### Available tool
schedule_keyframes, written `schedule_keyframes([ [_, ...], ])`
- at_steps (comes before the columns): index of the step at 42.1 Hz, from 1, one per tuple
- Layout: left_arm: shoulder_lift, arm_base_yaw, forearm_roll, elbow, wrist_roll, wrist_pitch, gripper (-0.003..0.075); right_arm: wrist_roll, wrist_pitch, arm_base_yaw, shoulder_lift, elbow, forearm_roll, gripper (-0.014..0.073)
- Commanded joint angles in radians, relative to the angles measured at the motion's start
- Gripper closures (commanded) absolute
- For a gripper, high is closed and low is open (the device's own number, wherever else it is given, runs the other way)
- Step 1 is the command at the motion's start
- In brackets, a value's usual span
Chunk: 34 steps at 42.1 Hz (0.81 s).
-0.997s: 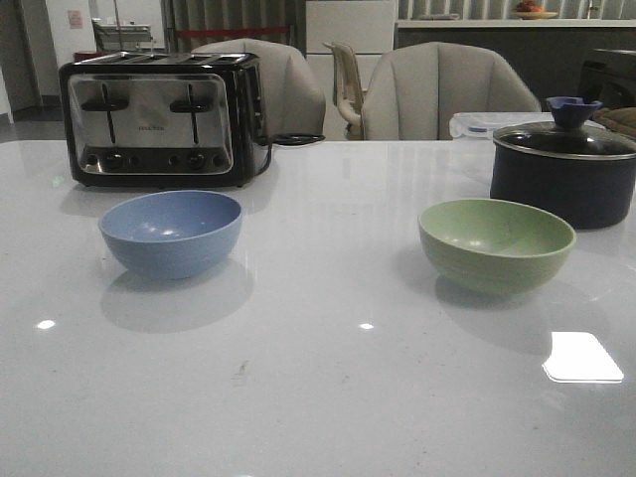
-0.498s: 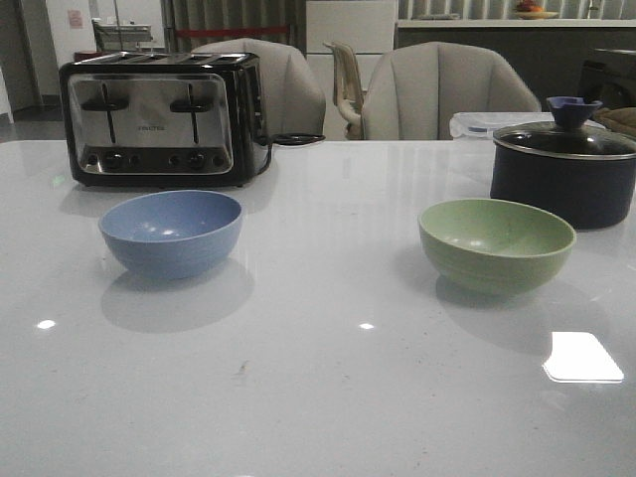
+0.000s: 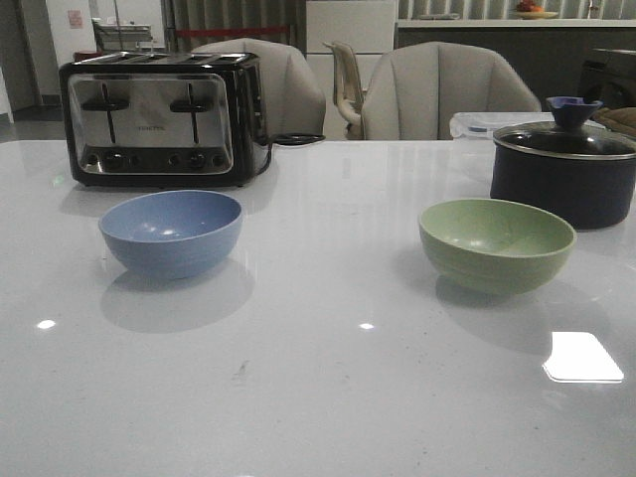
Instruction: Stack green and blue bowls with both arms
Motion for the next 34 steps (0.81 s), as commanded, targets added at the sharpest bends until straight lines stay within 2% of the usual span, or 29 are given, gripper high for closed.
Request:
schedule_keyframes([
  [1, 0.013, -0.001, -0.013, -0.031, -0.003, -0.085, 0.0104, -0.036, -0.068, 0.025, 0.047, -0.057, 0.034, -0.0004],
  [15, 0.013, -0.001, -0.013, -0.031, -0.003, -0.085, 0.0104, -0.036, -0.054, 0.055, 0.348, -0.249, 0.094, -0.0004],
  [34, 0.013, -0.001, -0.013, -0.031, -0.003, -0.083, 0.0104, -0.036, -0.071, 0.055, 0.74, -0.5, 0.093, -0.0004],
])
